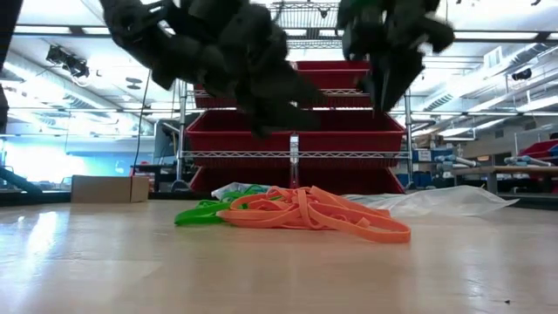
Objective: Sort rubber bands
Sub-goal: Put the green rubber band into the bottom transparent zip bag
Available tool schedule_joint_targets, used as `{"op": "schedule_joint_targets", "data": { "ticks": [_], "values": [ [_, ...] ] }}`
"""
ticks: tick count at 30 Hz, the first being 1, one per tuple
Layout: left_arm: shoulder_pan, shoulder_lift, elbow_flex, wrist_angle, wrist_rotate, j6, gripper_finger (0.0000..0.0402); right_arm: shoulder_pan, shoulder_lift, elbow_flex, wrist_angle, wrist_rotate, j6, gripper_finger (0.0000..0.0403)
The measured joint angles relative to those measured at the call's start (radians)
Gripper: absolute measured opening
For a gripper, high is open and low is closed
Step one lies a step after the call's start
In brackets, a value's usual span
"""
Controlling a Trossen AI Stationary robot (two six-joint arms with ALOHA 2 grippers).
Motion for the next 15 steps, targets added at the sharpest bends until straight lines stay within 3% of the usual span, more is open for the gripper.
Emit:
{"op": "schedule_joint_targets", "data": {
  "ticks": [3,7,15],
  "values": [
    [-0.021,0.093,0.055,0.008,0.080,0.030,0.0243,-0.050,0.005,-0.082,0.089,-0.006,0.003,0.0176],
    [-0.026,0.197,0.129,-0.001,0.075,0.060,0.0217,-0.111,0.005,-0.177,0.216,-0.023,0.003,0.0226],
    [0.009,0.305,0.226,-0.026,0.021,0.073,0.0155,-0.205,0.005,-0.315,0.380,-0.082,-0.004,0.0217]
  ]
}}
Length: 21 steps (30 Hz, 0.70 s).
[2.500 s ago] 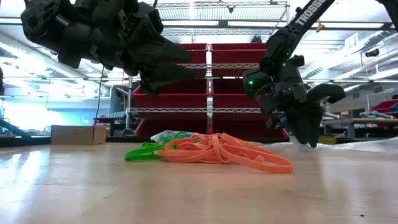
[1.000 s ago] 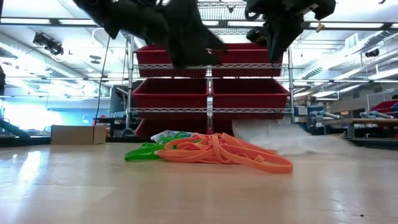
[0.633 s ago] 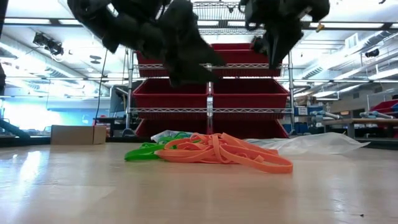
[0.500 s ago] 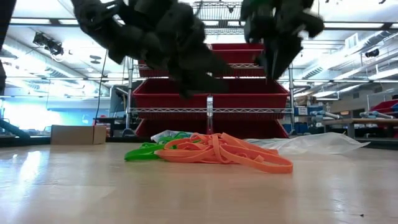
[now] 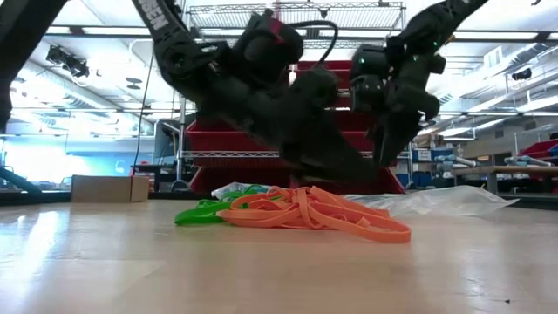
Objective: Sort rubber bands
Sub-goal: Put the green rubber band into the bottom transparent zip bag
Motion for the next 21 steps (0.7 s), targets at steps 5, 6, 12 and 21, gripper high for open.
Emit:
{"op": "schedule_joint_targets", "data": {
  "ticks": [5,6,12,21],
  "values": [
    [0.010,0.033,0.005,-0.012,0.003,-0.004,0.0105,-0.041,0.000,-0.061,0.072,-0.058,-0.001,0.0198],
    [0.010,0.039,0.010,0.000,0.001,-0.003,0.0095,-0.046,0.000,-0.074,0.090,-0.067,-0.001,0.0196],
    [0.010,0.046,0.013,0.000,-0.027,0.002,0.0040,-0.058,0.000,-0.144,0.192,-0.108,0.013,0.0193],
    [0.010,0.048,0.013,-0.004,-0.038,0.026,0.0014,-0.057,0.000,-0.195,0.255,-0.131,0.017,0.0187]
  ]
}}
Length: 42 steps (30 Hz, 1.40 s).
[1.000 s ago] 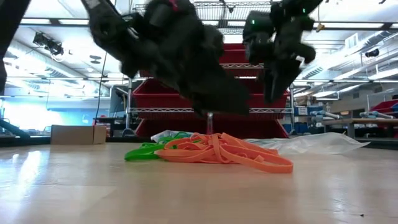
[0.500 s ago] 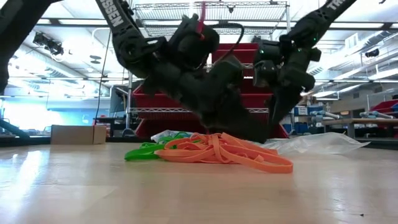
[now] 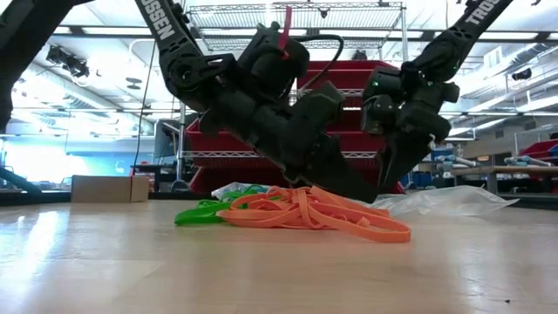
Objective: Sort rubber bands
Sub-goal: Put the green rubber band into the bottom transparent zip bag
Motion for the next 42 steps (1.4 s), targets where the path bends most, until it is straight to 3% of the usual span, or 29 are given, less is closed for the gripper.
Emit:
{"op": "schedule_joint_targets", "data": {
  "ticks": [7,16,31,42],
  "values": [
    [0.000,0.000,0.000,-0.004,-0.001,0.002,0.0014,0.002,0.006,-0.004,0.012,0.001,0.000,0.0177],
    [0.000,0.000,0.000,-0.015,-0.002,0.004,0.0014,0.051,0.118,0.014,0.017,-0.008,0.006,0.0161],
    [0.004,-0.001,0.000,-0.050,-0.004,0.006,0.0014,0.134,0.098,0.082,-0.135,-0.032,-0.010,0.0133],
    [0.004,-0.001,0.000,-0.050,-0.032,0.005,0.0014,0.218,0.098,0.082,-0.138,-0.112,0.016,0.0129]
  ]
}}
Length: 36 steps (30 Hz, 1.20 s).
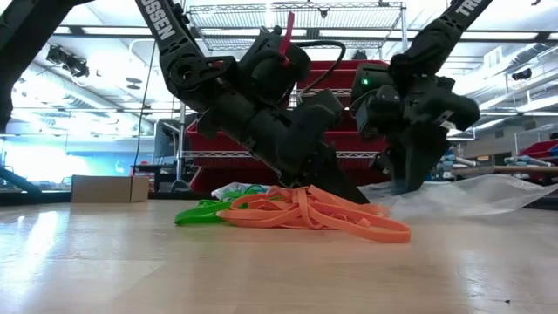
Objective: Sort rubber bands
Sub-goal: Put the green rubber band into the bottom transparent zip bag
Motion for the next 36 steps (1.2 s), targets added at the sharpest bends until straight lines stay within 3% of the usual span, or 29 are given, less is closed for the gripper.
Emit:
{"op": "schedule_joint_targets", "data": {
  "ticks": [10,13,17,23,28,36],
  "values": [
    [0.001,0.000,0.000,0.000,-0.009,0.000,0.0014,0.037,0.000,0.000,-0.017,0.044,-0.007,0.0116],
    [0.001,0.000,0.000,0.000,-0.016,-0.001,0.0014,0.037,0.000,0.000,-0.016,0.053,-0.020,0.0085],
    [0.001,0.000,0.000,0.001,-0.024,0.000,0.0014,0.052,0.000,0.000,-0.008,0.044,-0.048,0.0013],
    [0.007,-0.004,0.000,0.043,-0.025,0.001,0.0017,0.075,-0.008,0.000,-0.009,0.075,-0.052,0.0001],
    [0.007,-0.067,-0.001,0.042,-0.026,0.032,0.0057,0.087,-0.091,0.000,-0.017,0.142,-0.050,0.0000],
    [0.007,-0.310,-0.001,-0.172,-0.129,0.236,0.0154,0.108,-0.331,0.001,-0.065,0.238,-0.033,0.0000]
  ]
}}
